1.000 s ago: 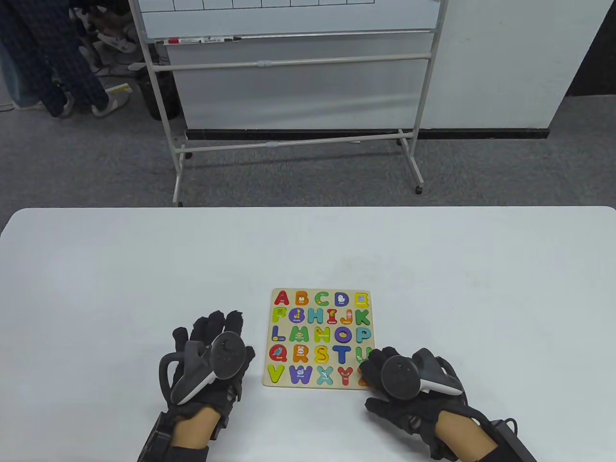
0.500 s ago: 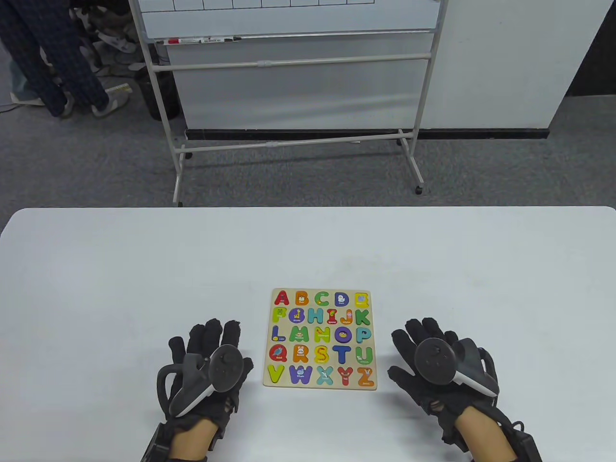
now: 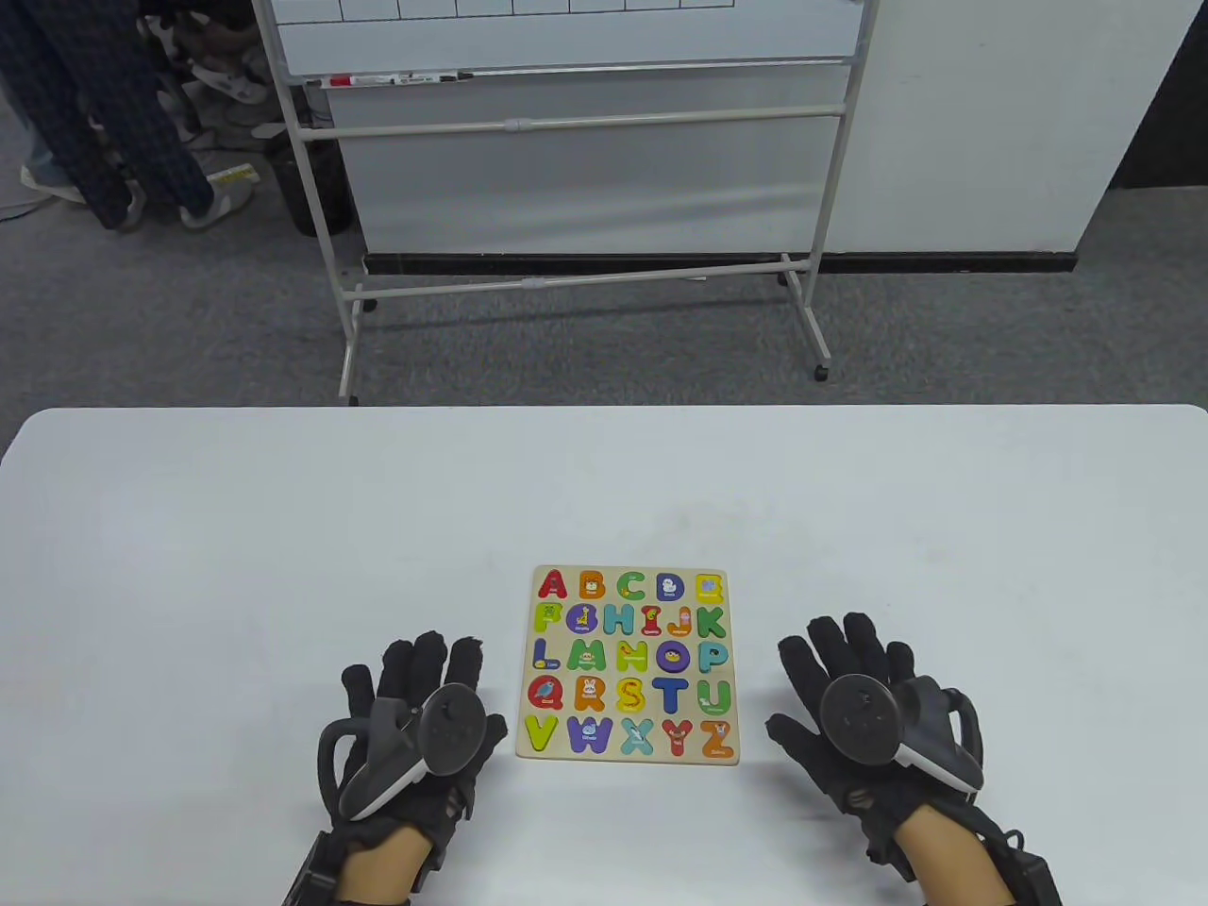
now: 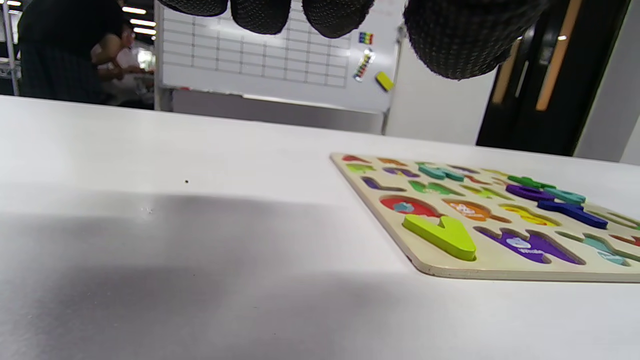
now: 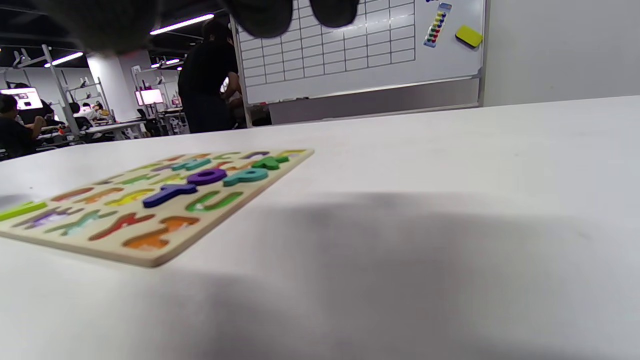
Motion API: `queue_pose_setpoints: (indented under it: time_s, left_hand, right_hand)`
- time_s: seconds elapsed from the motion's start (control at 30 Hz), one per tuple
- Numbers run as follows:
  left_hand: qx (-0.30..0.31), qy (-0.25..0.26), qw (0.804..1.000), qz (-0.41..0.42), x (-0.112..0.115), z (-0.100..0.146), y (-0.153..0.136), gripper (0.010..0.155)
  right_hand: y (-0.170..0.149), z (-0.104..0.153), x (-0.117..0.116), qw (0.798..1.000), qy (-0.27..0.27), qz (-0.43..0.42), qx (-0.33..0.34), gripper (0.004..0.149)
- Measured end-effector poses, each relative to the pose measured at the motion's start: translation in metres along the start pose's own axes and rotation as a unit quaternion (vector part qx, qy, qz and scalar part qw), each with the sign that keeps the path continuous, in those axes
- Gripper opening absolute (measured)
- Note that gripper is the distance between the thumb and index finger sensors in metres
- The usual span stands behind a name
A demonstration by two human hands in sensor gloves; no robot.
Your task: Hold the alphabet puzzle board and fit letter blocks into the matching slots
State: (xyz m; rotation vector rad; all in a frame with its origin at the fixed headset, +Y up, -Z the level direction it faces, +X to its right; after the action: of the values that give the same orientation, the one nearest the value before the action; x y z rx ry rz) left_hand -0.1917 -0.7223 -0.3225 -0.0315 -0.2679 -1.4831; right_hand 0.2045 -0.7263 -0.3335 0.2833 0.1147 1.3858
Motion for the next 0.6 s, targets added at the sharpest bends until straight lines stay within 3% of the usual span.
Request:
queue_pose_setpoints:
  time_s: [0.6]
  left_hand:
    - [0.016, 0.000, 1.000, 0.015, 0.001, 0.002, 0.003, 0.083]
  right_hand:
    - [-0.018, 0.001, -0.011, 1.000, 0.018, -0.002, -0.016, 0.082]
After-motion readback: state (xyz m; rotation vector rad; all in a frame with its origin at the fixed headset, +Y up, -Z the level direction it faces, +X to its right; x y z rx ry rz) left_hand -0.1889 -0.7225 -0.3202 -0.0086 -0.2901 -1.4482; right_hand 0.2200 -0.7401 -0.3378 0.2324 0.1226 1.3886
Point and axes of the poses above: the tracker on the back of each hand, its own y axis roughly to the thumb side, its own z axis roughly from the fingertips to the wrist, x = y × z, the point moved 2 cm from there along -z, roughly from the wrist to the fingertips, and after that the axes turned 9 degrees about -y, right-handed, at the moved point
